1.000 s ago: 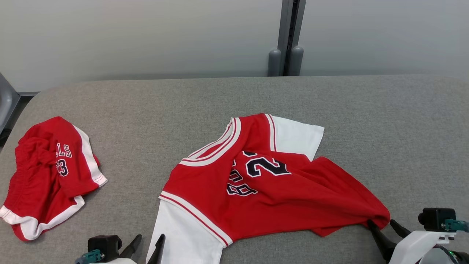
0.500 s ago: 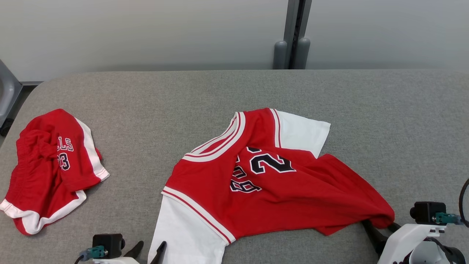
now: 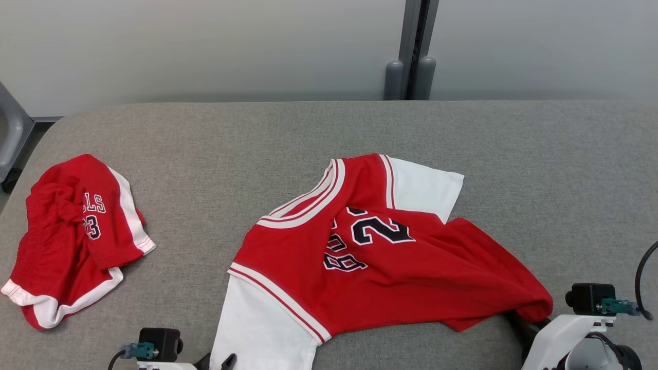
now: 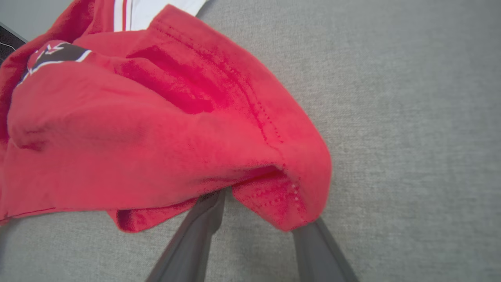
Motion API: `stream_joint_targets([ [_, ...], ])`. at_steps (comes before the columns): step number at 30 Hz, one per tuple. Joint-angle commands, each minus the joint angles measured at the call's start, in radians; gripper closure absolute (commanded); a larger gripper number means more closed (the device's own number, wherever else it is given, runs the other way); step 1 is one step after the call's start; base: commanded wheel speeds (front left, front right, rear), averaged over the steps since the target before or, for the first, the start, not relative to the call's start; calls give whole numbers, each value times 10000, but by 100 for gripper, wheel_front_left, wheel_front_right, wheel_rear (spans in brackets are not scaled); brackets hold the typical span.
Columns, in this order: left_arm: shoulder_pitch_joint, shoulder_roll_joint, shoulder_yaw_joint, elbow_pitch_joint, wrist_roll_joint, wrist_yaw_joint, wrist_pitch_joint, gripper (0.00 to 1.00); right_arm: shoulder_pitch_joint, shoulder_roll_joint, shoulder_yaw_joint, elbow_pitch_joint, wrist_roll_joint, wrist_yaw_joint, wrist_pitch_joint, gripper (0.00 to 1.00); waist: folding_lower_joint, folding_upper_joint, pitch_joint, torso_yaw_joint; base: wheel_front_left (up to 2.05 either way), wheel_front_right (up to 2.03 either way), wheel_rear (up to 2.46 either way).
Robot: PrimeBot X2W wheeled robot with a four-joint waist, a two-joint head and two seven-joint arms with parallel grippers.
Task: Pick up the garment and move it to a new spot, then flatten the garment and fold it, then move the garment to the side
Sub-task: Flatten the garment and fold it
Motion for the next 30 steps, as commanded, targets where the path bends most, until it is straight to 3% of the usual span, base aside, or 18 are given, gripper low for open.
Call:
stream_joint_targets([
  [1, 598, -172, -347, 338, -62, -85, 376, 97, 14, -7, 90, 37, 49, 6, -54, 57, 0, -1, -6, -3, 0, 0, 0],
  [4, 587, -72, -348, 66, -129, -77, 373, 100, -38, -106, 241, 36, 170, 6, -195, 100, 0, -1, -40, -3, 0, 0, 0],
  [17, 465, 455, 263, -1525, -281, 197, -218, 100, -72, -573, 524, -586, 696, 5, -910, 100, 0, -1, -183, -25, 0, 0, 0],
  [21, 663, 608, 502, -2163, -381, 328, -223, 100, 203, -677, 683, -1290, 1287, 6, -706, 100, 0, -1, -253, -62, 0, 0, 0],
  [30, 1449, 1035, 766, -3788, -916, 495, 622, 100, 1498, -1757, 1160, -3274, 3007, 6, 685, 100, 0, -1, -343, -107, 0, 0, 0],
])
